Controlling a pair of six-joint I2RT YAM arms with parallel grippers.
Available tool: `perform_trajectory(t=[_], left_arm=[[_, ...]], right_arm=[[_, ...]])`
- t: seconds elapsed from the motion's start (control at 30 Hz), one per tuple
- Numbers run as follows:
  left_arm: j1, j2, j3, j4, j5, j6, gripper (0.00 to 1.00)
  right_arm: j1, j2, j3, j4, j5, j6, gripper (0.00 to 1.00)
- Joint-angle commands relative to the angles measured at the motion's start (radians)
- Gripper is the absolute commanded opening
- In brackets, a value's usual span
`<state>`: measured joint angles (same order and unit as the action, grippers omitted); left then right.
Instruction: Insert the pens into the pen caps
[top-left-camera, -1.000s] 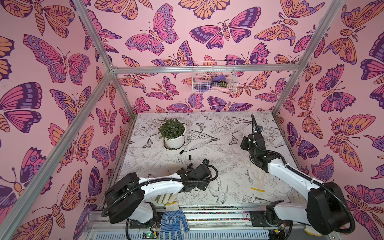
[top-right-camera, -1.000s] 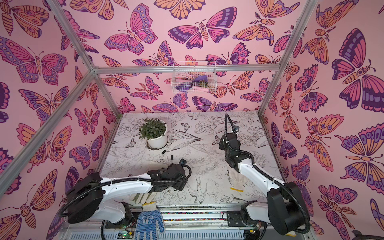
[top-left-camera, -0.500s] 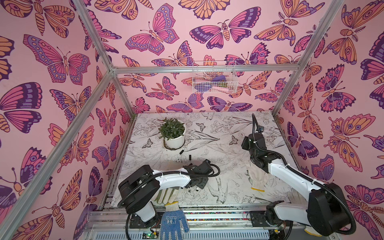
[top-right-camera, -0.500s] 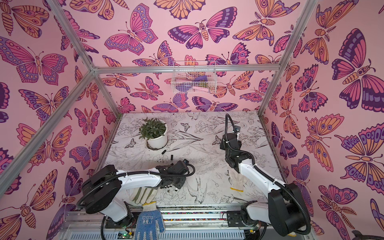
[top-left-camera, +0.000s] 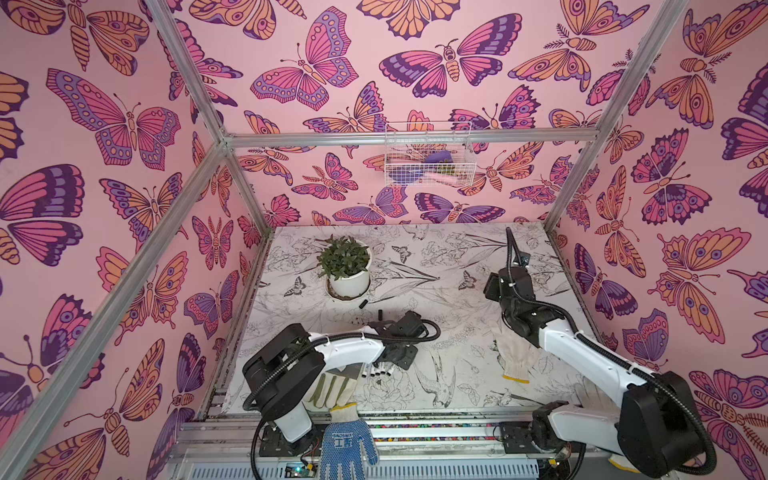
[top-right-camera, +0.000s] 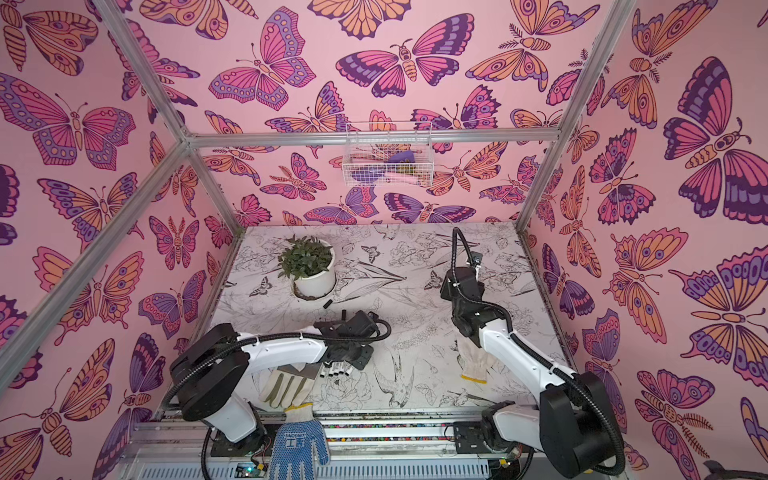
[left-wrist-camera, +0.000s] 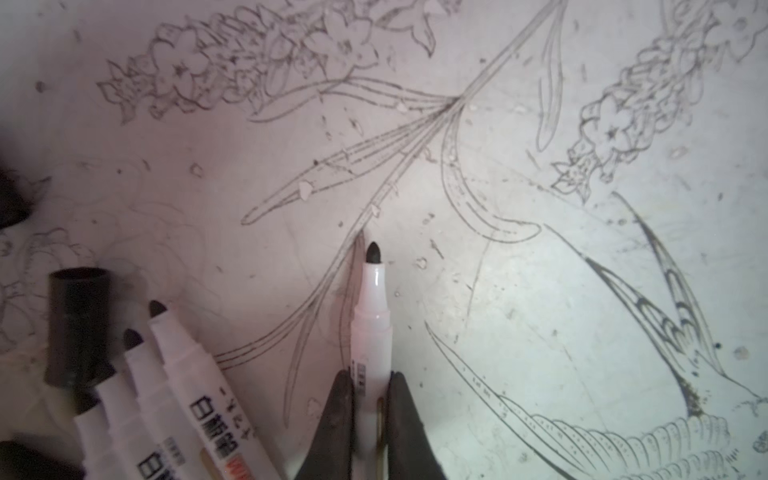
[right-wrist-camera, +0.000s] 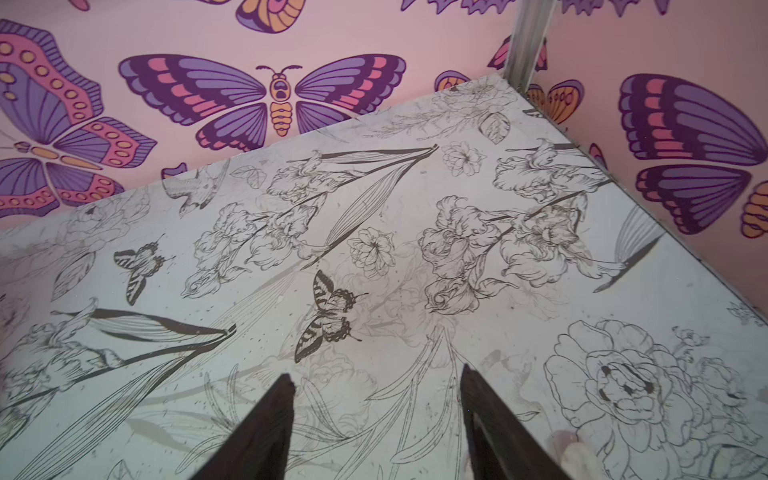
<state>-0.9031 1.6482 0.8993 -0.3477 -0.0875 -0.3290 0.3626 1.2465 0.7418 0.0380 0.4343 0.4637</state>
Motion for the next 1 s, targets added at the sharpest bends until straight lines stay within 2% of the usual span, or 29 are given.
perform_trajectory(t=[0.0,0.13,0.2,0.3,0.47,0.63,0.73,0.97], left_arm=[[0.056,-0.09,0.058,0.055,0.065,0.032,0.0],[0.151,-0.161,0.029,0.229,0.189,-0.006,0.0],[0.189,-0.202,-0.034,0.377,0.228,-0.046,0.0],[0.208,-0.239,-0.099,0.548,0.27,-0.07,0.0],[0.209,-0.238,-0.106,0.604,0.312,-0.064,0.0],[0.205,-0.246,-0.111,0.645,0.306,-0.068,0.0],[0.199,-0.246,-0.103,0.653,0.299,-0.064,0.0],[0.183,-0.232,-0.085,0.682,0.305,-0.055,0.0]], right_arm=[[0.006,0.014,0.036,-0.007,-0.205,-0.038,0.66],[0.006,0.034,0.029,0.049,-0.523,-0.06,0.68],[0.006,0.054,0.033,0.094,-0.693,-0.066,0.68],[0.006,0.096,0.061,0.142,-0.901,-0.043,0.68],[0.019,0.157,0.125,0.186,-1.129,0.022,0.65],[0.079,0.186,0.164,0.156,-1.193,-0.004,0.65],[0.101,0.177,0.176,0.127,-1.182,-0.037,0.64],[0.101,0.2,0.195,0.134,-1.153,-0.02,0.59]])
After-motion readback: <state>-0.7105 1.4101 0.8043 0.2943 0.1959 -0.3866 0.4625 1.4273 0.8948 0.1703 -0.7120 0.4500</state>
